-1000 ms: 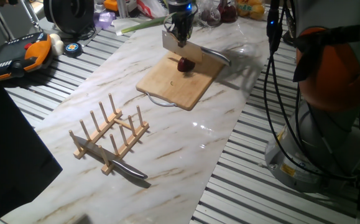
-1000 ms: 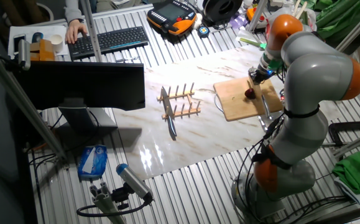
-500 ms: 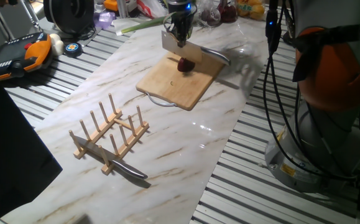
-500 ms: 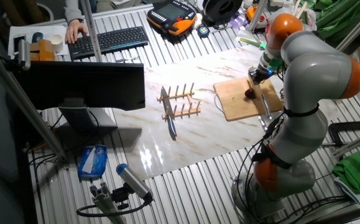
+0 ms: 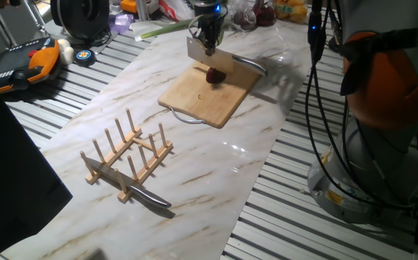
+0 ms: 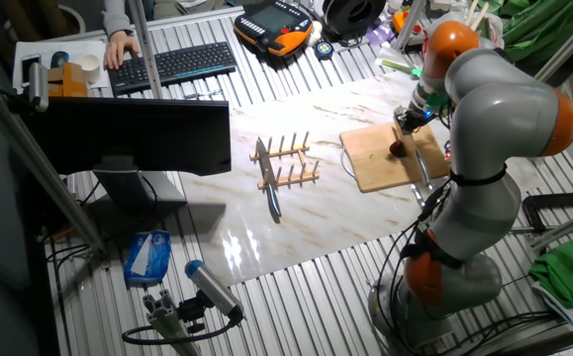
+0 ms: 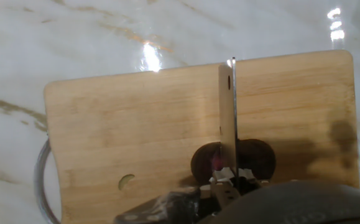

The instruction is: Chop the onions

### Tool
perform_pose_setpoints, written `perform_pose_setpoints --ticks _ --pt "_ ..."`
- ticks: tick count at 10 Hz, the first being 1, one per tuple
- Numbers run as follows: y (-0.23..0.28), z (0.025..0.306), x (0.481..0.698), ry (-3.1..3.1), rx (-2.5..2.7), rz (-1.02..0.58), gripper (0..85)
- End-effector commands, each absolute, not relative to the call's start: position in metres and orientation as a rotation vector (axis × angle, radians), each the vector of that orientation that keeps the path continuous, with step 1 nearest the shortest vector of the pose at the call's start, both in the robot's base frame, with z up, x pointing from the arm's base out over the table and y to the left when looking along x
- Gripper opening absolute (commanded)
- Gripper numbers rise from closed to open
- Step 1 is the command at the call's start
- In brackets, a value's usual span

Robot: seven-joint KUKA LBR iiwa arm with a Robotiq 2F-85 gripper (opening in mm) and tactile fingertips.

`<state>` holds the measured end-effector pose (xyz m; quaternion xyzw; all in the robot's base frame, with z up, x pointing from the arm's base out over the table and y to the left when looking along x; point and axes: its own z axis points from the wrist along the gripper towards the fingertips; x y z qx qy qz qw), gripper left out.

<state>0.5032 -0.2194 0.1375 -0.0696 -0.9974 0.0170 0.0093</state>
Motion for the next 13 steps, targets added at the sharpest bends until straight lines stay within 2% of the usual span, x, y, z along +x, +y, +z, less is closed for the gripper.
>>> perform_pose_setpoints --ticks 1,4,13 --pt "-0.221 0.140 0.502 -3.112 -0.224 0.038 0.7" --pt "-0.231 0.147 0.504 -3.100 -0.167 0.046 0.7" --pt "-0.211 0.135 0.500 -3.115 -0.181 0.024 0.7"
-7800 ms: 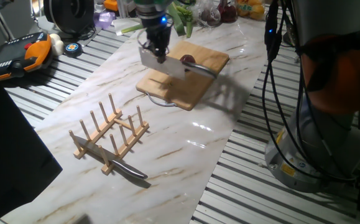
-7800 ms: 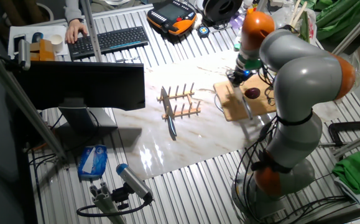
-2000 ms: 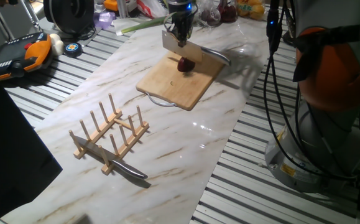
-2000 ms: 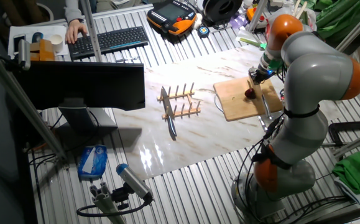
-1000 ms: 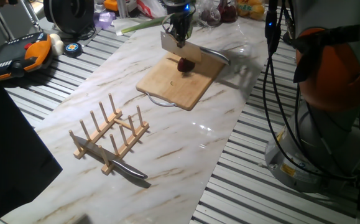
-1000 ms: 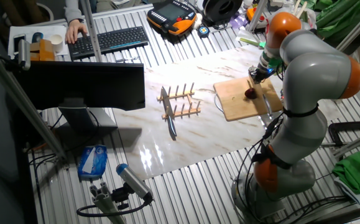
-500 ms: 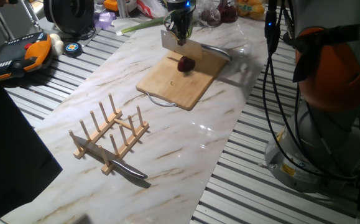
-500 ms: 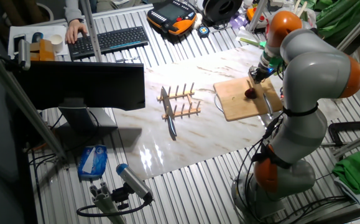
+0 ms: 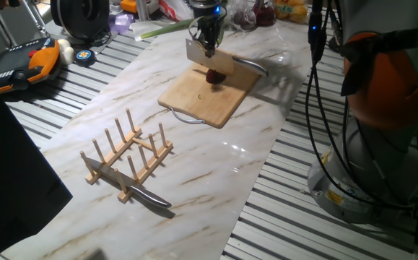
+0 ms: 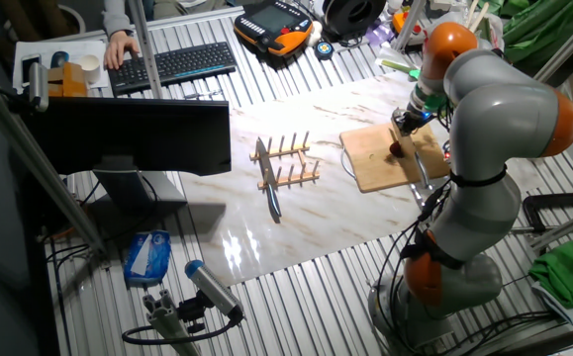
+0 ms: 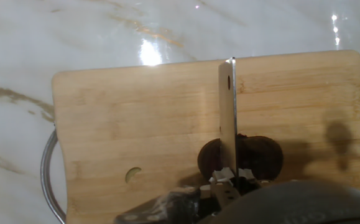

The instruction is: Chop the onions

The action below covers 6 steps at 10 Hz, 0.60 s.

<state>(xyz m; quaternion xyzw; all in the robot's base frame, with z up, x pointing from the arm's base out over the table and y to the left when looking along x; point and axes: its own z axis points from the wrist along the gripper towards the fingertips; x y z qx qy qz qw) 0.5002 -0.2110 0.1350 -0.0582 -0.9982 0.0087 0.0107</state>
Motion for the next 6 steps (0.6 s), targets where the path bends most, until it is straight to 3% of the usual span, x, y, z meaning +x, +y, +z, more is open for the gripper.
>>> perform_pose_setpoints --ticks 1,6 --pt "-0.2107 0.1344 0.5005 -3.113 -0.179 0.028 0.7" --pt "-0.2112 0.1279 0.5028 -3.110 -0.174 0.019 0.7"
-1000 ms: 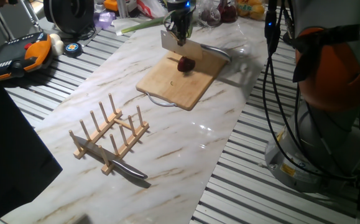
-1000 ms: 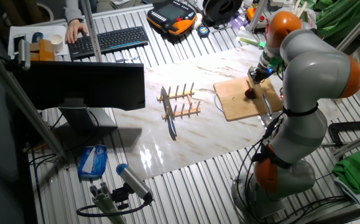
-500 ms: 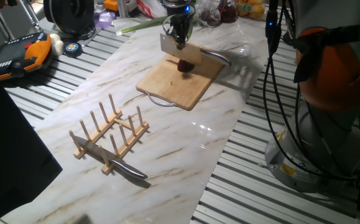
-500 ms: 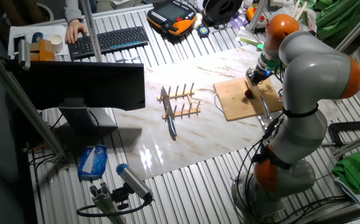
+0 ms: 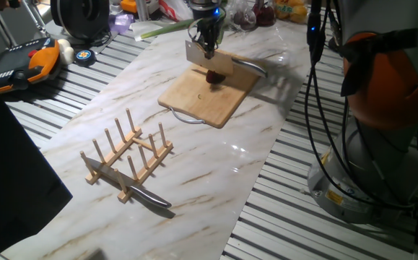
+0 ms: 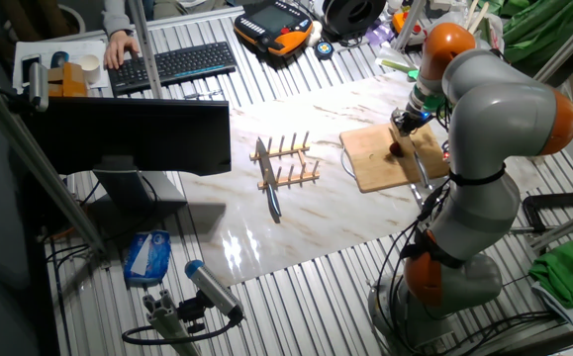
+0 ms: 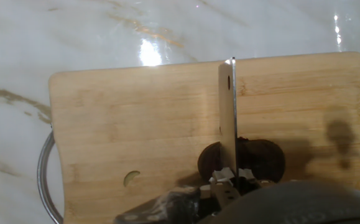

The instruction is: Chop the onions

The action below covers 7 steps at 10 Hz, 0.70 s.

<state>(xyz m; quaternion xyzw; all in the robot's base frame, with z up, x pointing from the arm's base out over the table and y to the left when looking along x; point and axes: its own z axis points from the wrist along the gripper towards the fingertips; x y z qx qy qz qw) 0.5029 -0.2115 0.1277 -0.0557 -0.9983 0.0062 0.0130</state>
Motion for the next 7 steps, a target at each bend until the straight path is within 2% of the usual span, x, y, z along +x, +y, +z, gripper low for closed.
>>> perform_pose_setpoints --ticks 1,7 --pt "-0.2122 0.1266 0.5025 -3.110 -0.174 0.019 0.7" --pt "-0.2126 0.1237 0.5028 -3.107 -0.173 0.007 0.7"
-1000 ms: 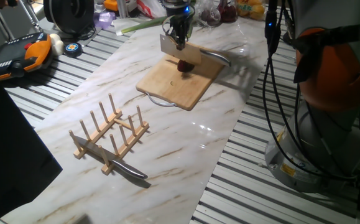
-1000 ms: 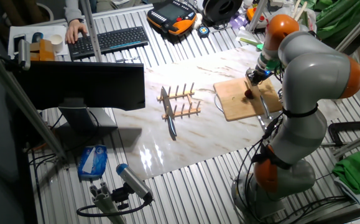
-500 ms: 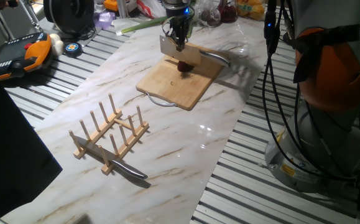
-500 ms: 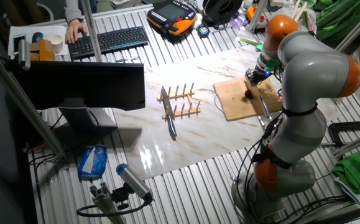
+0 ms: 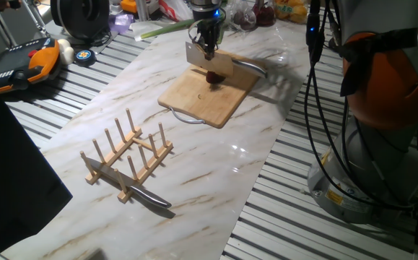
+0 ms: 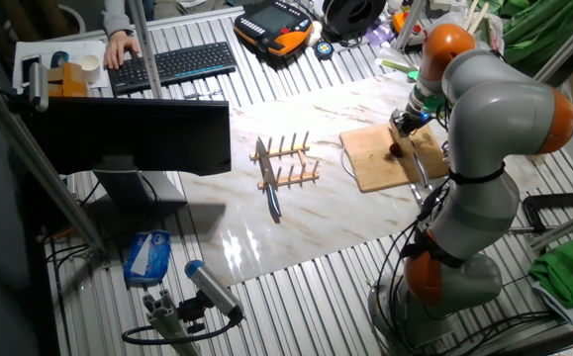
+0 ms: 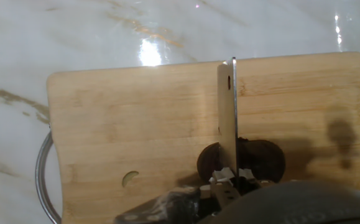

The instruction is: Chop the onions

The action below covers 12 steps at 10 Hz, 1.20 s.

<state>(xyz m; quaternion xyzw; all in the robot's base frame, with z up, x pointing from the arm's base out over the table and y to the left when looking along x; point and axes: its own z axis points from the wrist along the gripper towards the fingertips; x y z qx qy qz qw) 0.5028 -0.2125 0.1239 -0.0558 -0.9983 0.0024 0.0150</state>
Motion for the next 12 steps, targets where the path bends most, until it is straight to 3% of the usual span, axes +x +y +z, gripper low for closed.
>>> perform_pose_setpoints --ticks 1,12 --pt "-0.2124 0.1231 0.5030 -3.107 -0.176 0.008 0.7" --pt "-0.2108 0.1157 0.5034 -3.117 -0.183 0.004 0.7"
